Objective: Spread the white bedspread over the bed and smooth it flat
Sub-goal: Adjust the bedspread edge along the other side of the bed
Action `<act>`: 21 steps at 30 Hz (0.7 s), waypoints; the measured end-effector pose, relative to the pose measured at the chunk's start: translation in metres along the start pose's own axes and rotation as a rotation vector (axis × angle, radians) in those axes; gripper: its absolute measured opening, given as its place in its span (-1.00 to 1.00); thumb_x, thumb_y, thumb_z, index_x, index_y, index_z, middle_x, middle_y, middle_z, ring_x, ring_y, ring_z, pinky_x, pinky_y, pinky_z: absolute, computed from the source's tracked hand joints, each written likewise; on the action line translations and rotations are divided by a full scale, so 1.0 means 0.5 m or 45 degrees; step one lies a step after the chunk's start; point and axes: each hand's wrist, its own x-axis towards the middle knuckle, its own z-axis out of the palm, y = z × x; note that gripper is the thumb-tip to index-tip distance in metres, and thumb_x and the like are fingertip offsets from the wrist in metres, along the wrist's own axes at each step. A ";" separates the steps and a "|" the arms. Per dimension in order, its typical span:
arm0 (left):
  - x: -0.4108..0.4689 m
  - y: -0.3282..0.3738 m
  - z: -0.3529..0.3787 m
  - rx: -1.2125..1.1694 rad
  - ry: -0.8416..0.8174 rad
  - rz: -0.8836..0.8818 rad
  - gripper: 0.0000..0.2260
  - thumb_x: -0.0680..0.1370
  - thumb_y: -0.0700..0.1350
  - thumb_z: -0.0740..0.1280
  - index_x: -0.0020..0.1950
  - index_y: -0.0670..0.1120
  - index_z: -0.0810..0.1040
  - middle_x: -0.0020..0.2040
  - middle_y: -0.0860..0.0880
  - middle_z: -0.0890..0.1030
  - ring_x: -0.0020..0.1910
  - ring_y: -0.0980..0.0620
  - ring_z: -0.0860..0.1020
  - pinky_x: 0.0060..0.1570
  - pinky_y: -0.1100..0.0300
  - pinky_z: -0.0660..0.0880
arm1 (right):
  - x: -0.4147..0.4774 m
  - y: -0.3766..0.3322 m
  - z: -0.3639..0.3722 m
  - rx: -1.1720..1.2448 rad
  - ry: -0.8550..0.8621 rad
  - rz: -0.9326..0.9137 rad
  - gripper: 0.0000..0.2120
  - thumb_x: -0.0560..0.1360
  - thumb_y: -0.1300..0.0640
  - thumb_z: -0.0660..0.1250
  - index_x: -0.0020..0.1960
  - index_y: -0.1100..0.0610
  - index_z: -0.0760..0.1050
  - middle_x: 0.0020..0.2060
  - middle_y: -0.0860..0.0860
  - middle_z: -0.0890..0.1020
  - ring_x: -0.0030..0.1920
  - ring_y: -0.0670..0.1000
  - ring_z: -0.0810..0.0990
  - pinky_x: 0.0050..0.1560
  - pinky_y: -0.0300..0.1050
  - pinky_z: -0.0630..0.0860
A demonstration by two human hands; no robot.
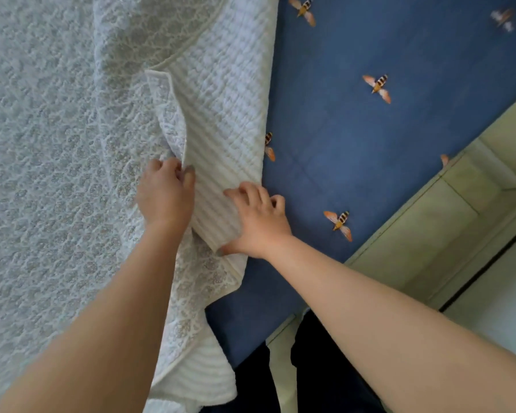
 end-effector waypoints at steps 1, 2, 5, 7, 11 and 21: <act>0.012 0.020 -0.003 -0.025 -0.046 0.051 -0.72 0.58 0.05 0.18 -0.12 -0.14 0.47 -0.14 -0.05 0.48 -0.10 -0.15 0.50 -0.22 0.06 0.39 | -0.010 0.009 0.009 0.005 0.009 -0.023 0.04 0.16 -0.41 0.42 0.49 -0.11 0.05 0.46 -0.03 0.10 0.47 0.01 0.06 0.40 0.12 0.07; 0.023 0.043 -0.009 -0.121 -0.143 0.082 -0.73 0.58 0.02 0.17 -0.11 -0.16 0.48 -0.17 -0.07 0.51 -0.12 -0.16 0.52 -0.24 0.05 0.39 | -0.016 0.014 0.015 0.043 0.020 -0.039 0.02 0.20 -0.40 0.41 0.50 -0.10 0.04 0.49 -0.03 0.05 0.50 -0.01 0.01 0.44 0.12 0.01; 0.030 0.162 -0.027 -0.400 -0.491 0.249 -0.71 0.60 -0.01 0.20 0.03 -0.22 0.54 -0.15 -0.10 0.59 -0.15 -0.06 0.55 -0.09 -0.01 0.44 | -0.036 0.029 0.000 0.356 0.044 -0.020 -0.09 0.29 -0.42 0.32 0.49 -0.04 0.13 0.50 -0.07 0.13 0.51 -0.06 0.05 0.48 0.08 -0.01; 0.027 0.231 -0.033 -0.495 -0.649 0.347 -0.72 0.59 -0.01 0.24 0.03 -0.20 0.58 -0.16 -0.03 0.62 -0.18 0.03 0.57 -0.03 0.07 0.47 | -0.046 0.026 -0.019 0.672 0.117 0.094 -0.34 0.40 -0.30 0.32 0.38 0.01 0.32 0.34 -0.04 0.41 0.37 -0.03 0.33 0.37 0.02 0.28; 0.017 0.337 -0.025 -0.636 -0.799 0.374 -0.77 0.58 0.03 0.28 0.08 -0.07 0.62 -0.03 0.04 0.69 -0.07 0.11 0.64 -0.02 0.26 0.53 | -0.062 0.083 -0.063 1.319 0.501 0.510 -0.77 0.60 0.01 0.16 0.06 0.10 0.53 -0.23 -0.13 0.55 -0.14 -0.06 0.55 -0.11 -0.12 0.47; -0.093 0.640 0.141 -0.554 -0.909 0.760 -0.76 0.56 -0.04 0.34 0.19 -0.08 0.59 0.12 0.03 0.60 0.11 0.05 0.55 0.19 0.12 0.47 | -0.148 0.500 -0.244 1.060 1.108 0.960 -0.67 0.65 0.07 0.05 0.18 0.27 0.46 0.07 0.13 0.56 0.10 0.10 0.50 -0.01 -0.16 0.32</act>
